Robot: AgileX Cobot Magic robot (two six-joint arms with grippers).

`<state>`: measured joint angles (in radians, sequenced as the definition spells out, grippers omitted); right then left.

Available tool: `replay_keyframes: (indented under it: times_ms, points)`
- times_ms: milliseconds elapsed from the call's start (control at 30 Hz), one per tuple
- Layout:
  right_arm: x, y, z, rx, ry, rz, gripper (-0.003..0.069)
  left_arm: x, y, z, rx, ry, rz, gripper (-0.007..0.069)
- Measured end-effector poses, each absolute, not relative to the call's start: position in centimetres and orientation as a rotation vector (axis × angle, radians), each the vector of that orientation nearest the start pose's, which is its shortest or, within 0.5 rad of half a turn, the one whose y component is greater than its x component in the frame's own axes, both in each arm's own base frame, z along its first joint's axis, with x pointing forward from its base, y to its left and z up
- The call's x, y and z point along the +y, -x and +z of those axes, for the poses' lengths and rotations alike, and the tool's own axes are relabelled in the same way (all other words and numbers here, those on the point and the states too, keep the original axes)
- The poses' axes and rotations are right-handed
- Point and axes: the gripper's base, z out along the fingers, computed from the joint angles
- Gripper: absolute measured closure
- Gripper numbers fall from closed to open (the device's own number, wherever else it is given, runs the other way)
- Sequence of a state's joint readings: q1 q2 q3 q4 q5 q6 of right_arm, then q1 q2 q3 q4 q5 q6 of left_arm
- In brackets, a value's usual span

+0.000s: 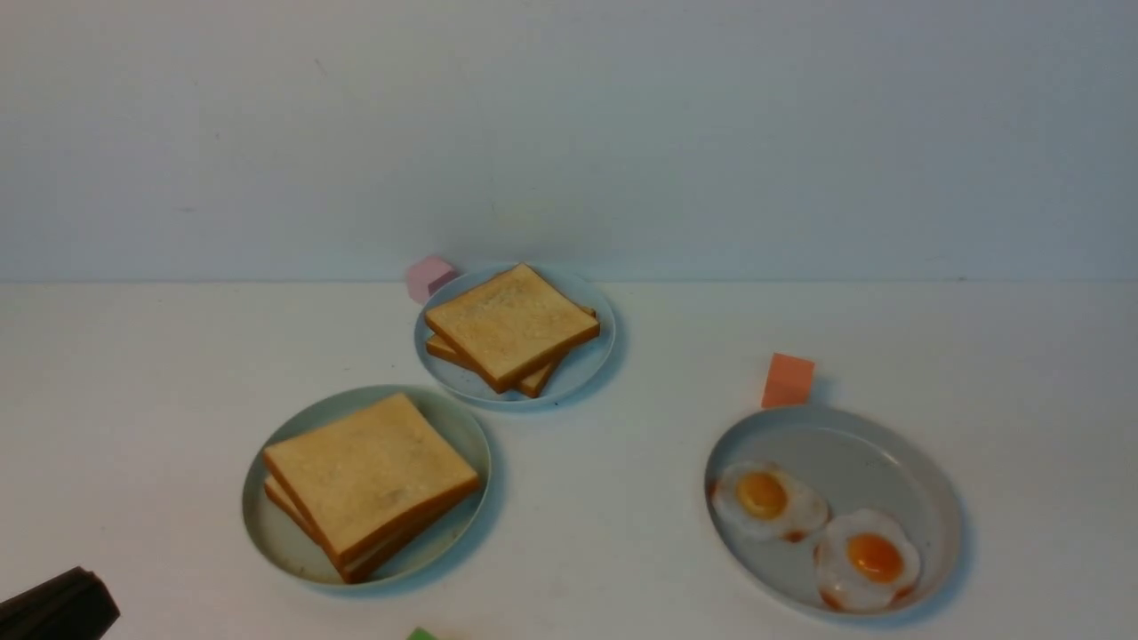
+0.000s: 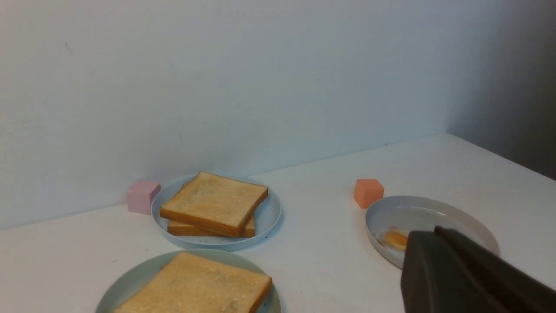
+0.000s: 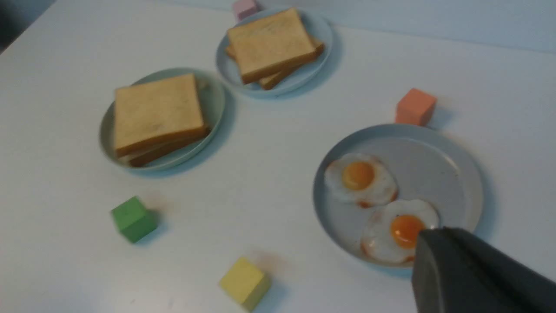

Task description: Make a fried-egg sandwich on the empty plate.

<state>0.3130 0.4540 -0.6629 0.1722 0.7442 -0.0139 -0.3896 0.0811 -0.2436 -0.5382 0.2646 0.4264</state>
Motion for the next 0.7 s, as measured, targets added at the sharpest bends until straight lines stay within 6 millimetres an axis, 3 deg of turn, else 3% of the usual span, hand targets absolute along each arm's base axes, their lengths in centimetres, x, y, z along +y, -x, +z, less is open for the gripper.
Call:
replay_keyframes:
  times_ms: [167, 267, 367, 700]
  points:
    - [1.8, -6.1, 23.0, 1.884, 0.075, 0.274, 0.0671, -3.0, -4.1, 26.9, 1.534, -0.335, -0.487, 0.0637]
    - [1.4, -5.6, 18.6, 1.858, 0.026, 0.245, 0.0671, -3.0, -4.1, 26.9, 1.534, -0.335, -0.487, 0.0637]
    - [1.4, -5.3, 17.4, 1.871, 0.047, 0.22, 0.0671, -3.0, -4.1, 26.9, 1.534, -0.335, -0.487, 0.0637]
    - [1.1, -5.1, 17.3, 1.873, 0.103, 0.139, 0.0671, -3.0, -4.1, 26.9, 1.536, -0.333, -0.491, 0.063]
